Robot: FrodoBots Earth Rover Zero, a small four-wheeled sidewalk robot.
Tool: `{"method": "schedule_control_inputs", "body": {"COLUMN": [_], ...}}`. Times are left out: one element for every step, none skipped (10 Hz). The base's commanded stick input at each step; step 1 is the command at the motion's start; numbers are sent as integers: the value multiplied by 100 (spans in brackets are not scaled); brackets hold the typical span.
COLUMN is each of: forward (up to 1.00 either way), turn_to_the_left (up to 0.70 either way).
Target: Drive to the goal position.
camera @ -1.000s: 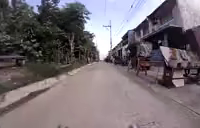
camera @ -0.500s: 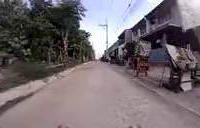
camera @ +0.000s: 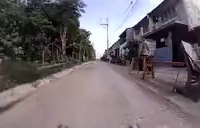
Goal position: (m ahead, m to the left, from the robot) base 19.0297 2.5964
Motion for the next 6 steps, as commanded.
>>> {"method": "schedule_control_inputs", "body": {"forward": [100, 100, 100, 100, 100, 100], "turn_to_the_left": [4, 4, 4, 4, 4, 4]}}
